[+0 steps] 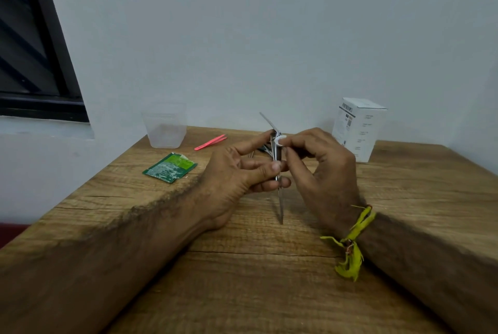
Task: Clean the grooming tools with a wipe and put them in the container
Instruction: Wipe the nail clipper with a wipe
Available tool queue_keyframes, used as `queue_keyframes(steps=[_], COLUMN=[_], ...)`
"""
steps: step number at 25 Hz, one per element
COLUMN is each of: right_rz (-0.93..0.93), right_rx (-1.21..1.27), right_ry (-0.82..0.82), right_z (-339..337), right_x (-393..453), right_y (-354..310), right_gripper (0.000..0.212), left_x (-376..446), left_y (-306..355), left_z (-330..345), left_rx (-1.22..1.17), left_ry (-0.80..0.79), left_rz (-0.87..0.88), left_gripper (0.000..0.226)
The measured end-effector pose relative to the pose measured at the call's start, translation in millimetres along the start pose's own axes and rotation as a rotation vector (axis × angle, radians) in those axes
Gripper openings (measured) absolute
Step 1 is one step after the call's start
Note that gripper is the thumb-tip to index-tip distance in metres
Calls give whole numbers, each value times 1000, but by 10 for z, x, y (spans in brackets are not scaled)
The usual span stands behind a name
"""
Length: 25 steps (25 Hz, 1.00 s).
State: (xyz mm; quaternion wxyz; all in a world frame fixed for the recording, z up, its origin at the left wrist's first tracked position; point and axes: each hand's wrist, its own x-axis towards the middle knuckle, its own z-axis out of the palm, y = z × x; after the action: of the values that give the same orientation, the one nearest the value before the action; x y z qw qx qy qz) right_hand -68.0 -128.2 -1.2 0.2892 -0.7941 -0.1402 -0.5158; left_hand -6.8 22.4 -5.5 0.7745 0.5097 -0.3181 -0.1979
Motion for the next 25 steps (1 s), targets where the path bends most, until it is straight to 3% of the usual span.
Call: queue_keyframes(steps=[25], right_rz=[-76], right_rx=[-64], right_ry=[-47], right_z=[-21], right_x=[-8], right_y=[56], right_gripper=[13], left_x=[48], left_y=[-28], left_z=[-71], left_rx=[-23], left_ry=[2], left_rz=[-25], left_gripper=[64])
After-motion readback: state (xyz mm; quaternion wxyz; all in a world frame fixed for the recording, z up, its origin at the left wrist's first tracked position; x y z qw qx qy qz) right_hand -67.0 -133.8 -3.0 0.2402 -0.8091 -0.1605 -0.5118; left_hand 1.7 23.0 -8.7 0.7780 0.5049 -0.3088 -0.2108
